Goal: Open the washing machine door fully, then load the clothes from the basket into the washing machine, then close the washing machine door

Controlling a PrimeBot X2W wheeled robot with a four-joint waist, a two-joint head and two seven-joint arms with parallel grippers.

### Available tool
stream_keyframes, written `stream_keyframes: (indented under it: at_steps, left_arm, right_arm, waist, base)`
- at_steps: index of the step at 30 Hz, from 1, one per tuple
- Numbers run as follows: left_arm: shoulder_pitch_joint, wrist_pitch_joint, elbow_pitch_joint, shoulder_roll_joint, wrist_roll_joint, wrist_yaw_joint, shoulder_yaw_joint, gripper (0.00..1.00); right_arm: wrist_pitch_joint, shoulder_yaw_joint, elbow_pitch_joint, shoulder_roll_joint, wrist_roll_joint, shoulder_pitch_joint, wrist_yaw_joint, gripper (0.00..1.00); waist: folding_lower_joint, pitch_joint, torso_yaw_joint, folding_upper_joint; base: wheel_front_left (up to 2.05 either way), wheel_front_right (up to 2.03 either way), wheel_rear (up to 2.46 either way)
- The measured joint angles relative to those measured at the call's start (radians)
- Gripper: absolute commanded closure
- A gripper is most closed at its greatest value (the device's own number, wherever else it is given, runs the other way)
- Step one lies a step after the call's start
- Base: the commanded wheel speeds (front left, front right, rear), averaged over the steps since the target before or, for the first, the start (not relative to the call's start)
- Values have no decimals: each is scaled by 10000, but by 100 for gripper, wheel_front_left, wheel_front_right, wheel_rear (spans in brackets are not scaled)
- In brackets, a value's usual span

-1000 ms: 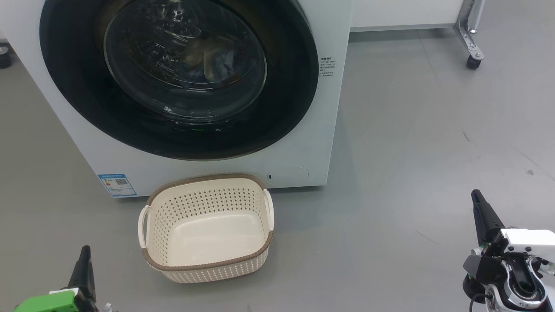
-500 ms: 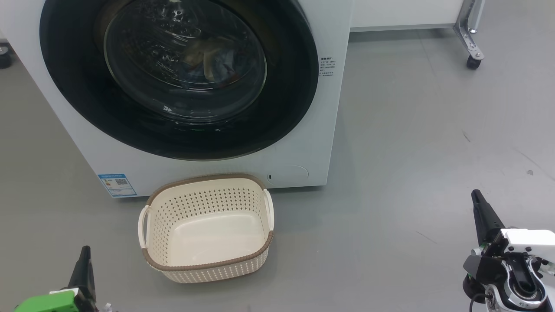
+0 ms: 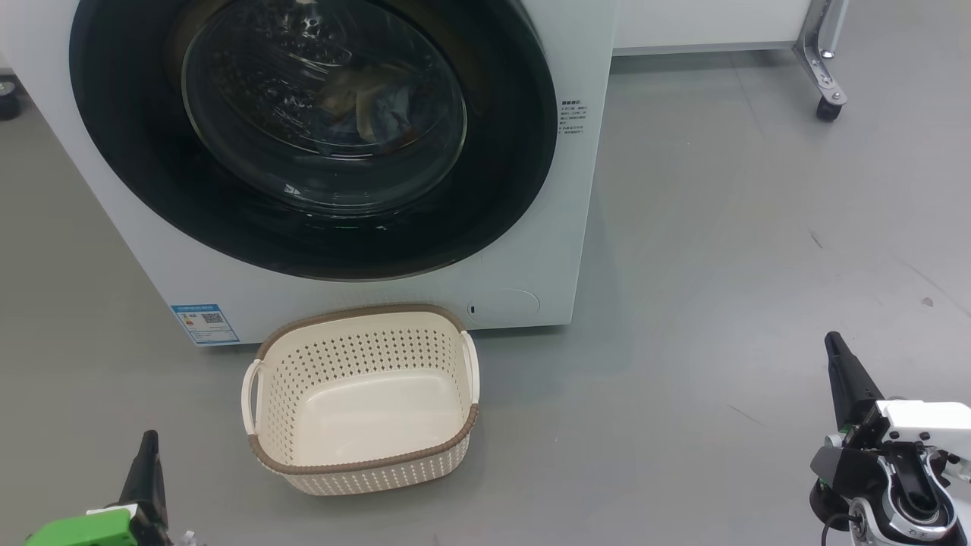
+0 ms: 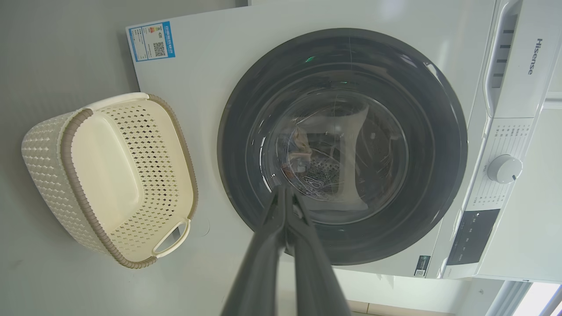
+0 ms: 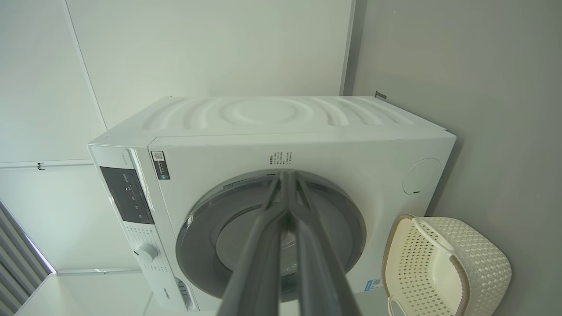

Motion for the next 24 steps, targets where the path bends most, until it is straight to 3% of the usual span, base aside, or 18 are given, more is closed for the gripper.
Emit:
stream_keyframes:
  at_steps: [24]
  left_arm:
    - [-1,0,17,-2,0,0,4,100]
  right_arm:
    - [0,-8,0,0,0,0,0,100]
  waist:
    - [0,0,0,0]
  base:
    - [0,0,0]
